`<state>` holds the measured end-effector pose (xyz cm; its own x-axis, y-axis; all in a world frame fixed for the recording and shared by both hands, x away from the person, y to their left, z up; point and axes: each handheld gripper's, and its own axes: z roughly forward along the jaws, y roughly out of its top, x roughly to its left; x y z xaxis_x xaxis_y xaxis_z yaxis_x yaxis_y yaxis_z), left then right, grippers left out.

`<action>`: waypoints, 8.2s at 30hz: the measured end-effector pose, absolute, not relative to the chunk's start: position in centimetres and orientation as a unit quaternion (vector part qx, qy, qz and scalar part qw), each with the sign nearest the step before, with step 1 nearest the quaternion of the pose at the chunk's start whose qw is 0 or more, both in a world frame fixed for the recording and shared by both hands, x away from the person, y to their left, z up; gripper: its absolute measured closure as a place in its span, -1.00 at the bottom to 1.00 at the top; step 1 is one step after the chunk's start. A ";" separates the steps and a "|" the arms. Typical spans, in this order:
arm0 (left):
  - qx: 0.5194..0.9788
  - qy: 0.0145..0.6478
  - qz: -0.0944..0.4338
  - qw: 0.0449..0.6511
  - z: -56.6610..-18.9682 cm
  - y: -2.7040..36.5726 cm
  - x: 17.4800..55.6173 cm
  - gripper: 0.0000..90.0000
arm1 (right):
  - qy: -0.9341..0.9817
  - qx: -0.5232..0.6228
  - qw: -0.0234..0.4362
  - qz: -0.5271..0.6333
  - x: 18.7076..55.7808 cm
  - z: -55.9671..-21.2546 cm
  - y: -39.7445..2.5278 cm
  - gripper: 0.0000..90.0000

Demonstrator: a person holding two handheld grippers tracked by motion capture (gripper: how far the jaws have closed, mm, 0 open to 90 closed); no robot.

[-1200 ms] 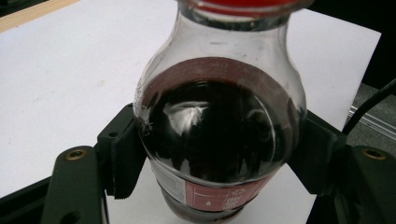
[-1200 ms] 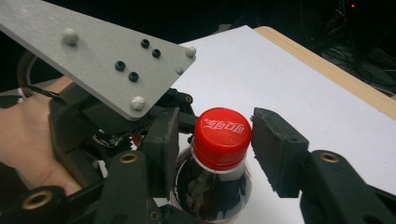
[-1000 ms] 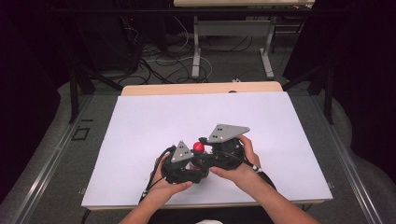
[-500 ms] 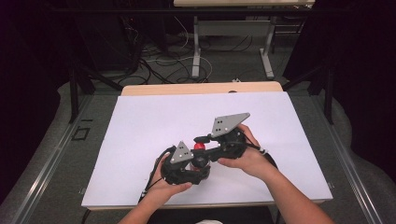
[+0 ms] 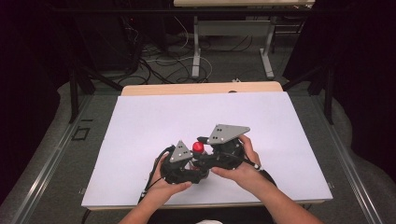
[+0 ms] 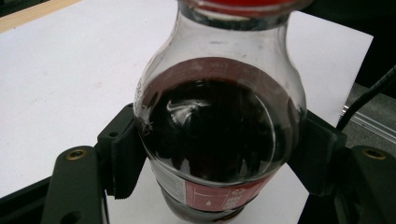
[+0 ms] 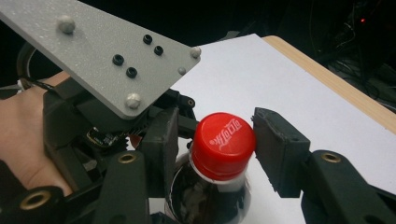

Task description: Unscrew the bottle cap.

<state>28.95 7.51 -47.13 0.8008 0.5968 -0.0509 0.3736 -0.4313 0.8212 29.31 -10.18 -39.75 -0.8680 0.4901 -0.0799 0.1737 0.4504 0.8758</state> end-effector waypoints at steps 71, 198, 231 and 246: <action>0.837 0.282 0.123 0.453 -47.0 7.9 29.0 -0.33 | 0.857 0.092 0.101 0.497 32.3 -39.8 -10.0 0.36; 0.837 0.292 0.134 0.443 -46.9 8.0 29.0 -0.33 | 0.834 0.198 0.153 0.492 30.6 -39.9 -9.2 0.34; 0.829 0.318 0.124 0.444 -47.2 9.4 30.1 -0.33 | 0.833 0.163 0.113 0.516 32.9 -38.1 -12.3 0.36; 0.808 0.344 0.146 0.455 -46.5 11.4 31.0 -0.33 | 0.840 0.197 0.121 0.490 33.2 -39.9 -14.3 0.35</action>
